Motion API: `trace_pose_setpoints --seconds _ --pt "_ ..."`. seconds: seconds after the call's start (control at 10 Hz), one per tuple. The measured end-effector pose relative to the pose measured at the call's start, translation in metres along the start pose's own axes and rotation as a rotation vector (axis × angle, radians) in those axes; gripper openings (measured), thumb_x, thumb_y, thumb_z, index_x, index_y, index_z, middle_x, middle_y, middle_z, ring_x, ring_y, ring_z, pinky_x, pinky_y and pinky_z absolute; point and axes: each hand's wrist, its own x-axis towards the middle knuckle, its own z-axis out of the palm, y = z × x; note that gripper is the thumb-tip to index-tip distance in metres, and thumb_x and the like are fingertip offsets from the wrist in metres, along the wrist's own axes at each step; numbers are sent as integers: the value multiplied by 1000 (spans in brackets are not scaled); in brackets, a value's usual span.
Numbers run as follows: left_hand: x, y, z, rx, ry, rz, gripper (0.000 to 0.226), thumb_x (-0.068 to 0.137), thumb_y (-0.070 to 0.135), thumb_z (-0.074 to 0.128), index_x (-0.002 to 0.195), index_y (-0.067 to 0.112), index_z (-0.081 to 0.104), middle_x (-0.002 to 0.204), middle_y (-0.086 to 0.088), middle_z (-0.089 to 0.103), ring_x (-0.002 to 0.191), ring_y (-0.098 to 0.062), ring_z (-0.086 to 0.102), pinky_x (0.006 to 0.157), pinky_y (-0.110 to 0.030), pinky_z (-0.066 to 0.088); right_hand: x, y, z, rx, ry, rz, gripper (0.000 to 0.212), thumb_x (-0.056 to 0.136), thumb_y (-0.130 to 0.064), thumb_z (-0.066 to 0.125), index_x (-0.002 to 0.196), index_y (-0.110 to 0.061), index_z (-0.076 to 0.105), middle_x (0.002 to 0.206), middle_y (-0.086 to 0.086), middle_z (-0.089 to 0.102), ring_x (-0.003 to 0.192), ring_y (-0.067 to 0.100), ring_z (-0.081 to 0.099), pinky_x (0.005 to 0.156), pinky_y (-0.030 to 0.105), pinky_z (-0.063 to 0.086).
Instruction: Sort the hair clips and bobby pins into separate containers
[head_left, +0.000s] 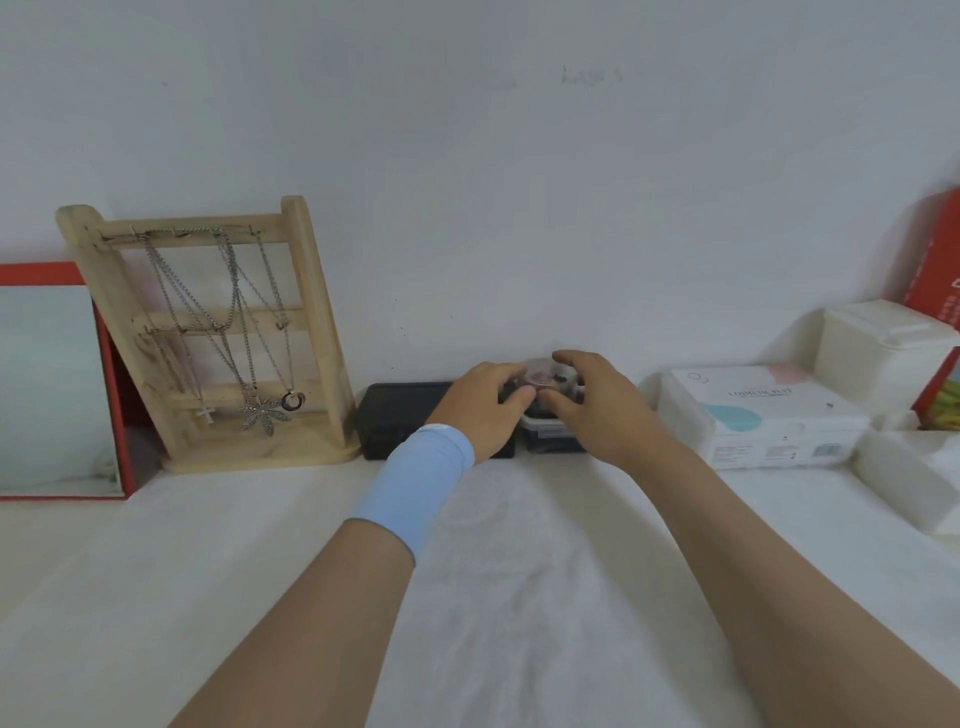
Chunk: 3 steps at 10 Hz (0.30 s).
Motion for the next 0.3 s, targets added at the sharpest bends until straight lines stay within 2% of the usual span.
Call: trace_pose_setpoints --seconds 0.2,0.3 --pt "-3 -9 1 69 -30 78 50 102 37 46 150 26 38 146 3 46 136 -16 40 111 -30 32 2 0 0 -17 -10 -28 72 93 -45 61 154 -27 27 146 -1 44 127 20 48 109 43 39" --pt "-8 -13 -7 -5 31 87 53 101 39 47 151 28 34 149 7 42 140 -13 34 114 -30 27 4 -3 -7 8 34 -23 77 90 -52 61 154 -30 25 152 -1 34 132 21 45 110 45 39"
